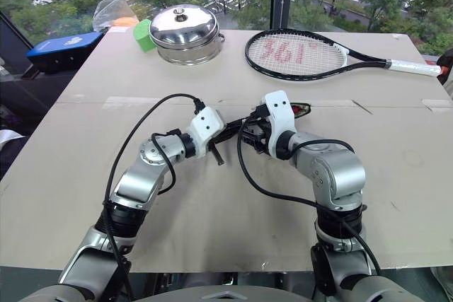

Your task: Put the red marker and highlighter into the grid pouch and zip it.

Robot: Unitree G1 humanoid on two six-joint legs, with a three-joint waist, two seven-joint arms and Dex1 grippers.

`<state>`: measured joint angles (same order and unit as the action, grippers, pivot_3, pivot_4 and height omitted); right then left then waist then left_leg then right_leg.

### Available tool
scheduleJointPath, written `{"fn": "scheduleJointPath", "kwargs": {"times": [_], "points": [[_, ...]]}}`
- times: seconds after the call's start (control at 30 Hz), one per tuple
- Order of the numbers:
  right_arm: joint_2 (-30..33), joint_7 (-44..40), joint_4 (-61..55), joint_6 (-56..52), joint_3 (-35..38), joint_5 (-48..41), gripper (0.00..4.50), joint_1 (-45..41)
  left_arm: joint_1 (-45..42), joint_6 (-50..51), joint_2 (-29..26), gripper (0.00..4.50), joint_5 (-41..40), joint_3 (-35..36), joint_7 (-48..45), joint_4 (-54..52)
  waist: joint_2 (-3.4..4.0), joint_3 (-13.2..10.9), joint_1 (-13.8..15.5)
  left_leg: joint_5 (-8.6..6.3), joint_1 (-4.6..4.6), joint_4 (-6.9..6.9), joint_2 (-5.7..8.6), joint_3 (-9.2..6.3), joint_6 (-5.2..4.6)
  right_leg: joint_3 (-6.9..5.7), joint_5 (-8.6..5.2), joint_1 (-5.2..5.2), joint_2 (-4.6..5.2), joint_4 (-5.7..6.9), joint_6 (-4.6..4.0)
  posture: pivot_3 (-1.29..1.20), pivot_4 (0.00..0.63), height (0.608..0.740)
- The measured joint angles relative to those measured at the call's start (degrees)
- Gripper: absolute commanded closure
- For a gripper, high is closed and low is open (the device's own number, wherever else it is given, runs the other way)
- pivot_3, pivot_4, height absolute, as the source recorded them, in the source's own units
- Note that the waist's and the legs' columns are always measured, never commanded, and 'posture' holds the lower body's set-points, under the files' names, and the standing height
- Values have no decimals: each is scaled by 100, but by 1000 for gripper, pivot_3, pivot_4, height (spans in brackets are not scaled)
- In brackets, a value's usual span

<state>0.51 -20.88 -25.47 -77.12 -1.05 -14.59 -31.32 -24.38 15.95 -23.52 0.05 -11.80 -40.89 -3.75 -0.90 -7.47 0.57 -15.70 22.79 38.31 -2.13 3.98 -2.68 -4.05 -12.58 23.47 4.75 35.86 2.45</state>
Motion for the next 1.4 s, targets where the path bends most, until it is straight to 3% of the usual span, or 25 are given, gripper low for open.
{"fn": "scheduleJointPath", "kwargs": {"times": [0.07,0.2,0.3,0.43,0.57,0.77,0.8,0.83,0.9,0.93,0.97,1.03,1.1,1.27,1.4], "points": [[-29,10,0,-2,39,-131,4470,-10,1,5,-19,4500,8,0,6,-19,0,0,-2,0,0,0,-1,0,0,0,0,0,-1,0,0,0,150,740],[23,156,-92,-64,150,-196,4470,-32,1,12,-53,4500,38,0,13,-71,0,0,1,-11,0,0,-2,1,-20,2,0,0,0,0,0,0,150,740],[480,230,-589,-339,374,-226,4470,130,11,11,-70,4500,77,-9,20,-101,0,0,32,-11,3,0,-2,-1,-20,0,0,-1,7,-2,0,0,150,740],[1908,158,-1087,-731,1327,-218,4470,762,1,-37,-123,4500,168,-15,104,-26,-1,-1,35,-15,8,1,2,5,-25,2,0,-2,19,-12,0,0,150,740],[3029,-101,-1050,-462,1580,-242,4470,1249,-124,-384,-61,4500,331,-255,122,176,-1,-1,-6,-17,-6,-2,2,11,-28,15,-1,-1,0,-9,1,0,150,740],[3183,-435,-790,696,1640,-364,4470,1638,-270,-968,-57,4500,551,-464,141,687,0,-1,-20,-17,-13,-6,-11,3,-28,18,-2,0,-21,-3,-1,0,150,740],[3300,-580,-760,929,1592,-377,3962,1805,-270,-1071,-82,3873,532,-463,62,748,-1,-1,-9,-17,-12,-5,-11,4,-28,19,-2,0,-21,-4,0,0,150,740],[3573,-779,-761,1323,1478,-348,3816,2120,-269,-1158,-97,3765,439,-450,-67,817,-1,-1,18,-16,-8,-5,-10,6,-28,19,-2,0,-17,-8,0,0,150,740],[3792,-1011,-766,1883,1397,-275,2704,2560,-210,-1202,-170,2669,276,-392,-263,896,-2,-1,27,-17,-4,-3,-9,10,-28,20,-2,0,-12,-15,1,0,150,740],[3825,-1223,-809,2323,1452,-293,2478,2939,-90,-1116,-208,2456,-38,-260,-496,843,-2,-1,24,-17,-2,-2,-10,13,-29,25,-2,0,-8,-19,2,0,150,740],[3825,-1353,-857,2550,1534,-344,1986,3174,21,-984,-243,1971,-285,-149,-645,734,-3,-1,22,-17,-1,-2,-12,12,-29,26,-2,0,-6,-20,4,0,150,740],[3799,-1792,-1037,3164,1943,-504,1006,3966,425,-354,-549,991,-1100,193,-1132,219,-5,-3,17,-18,-2,-4,-20,10,-28,26,-8,0,-4,-19,13,0,150,740],[3613,-2557,-1128,4056,2926,-837,49,5166,1174,684,-1307,25,-2235,929,-1697,-563,-5,-3,10,-18,-7,-9,-25,9,-27,24,-13,0,-1,-12,20,0,150,740],[3397,-3612,-1117,5303,4353,-1353,49,6428,2480,1563,-2204,25,-3409,2160,-2217,-1541,8,-11,20,-21,-38,0,-24,15,-27,28,-41,-13,20,-11,17,0,150,740],[3336,-3888,-1093,5755,4895,-1592,49,6780,3170,1605,-2494,25,-3510,2576,-2442,-1636,18,-17,30,-36,-48,0,-22,14,0,29,-42,-18,55,-11,16,0,150,740]]}}
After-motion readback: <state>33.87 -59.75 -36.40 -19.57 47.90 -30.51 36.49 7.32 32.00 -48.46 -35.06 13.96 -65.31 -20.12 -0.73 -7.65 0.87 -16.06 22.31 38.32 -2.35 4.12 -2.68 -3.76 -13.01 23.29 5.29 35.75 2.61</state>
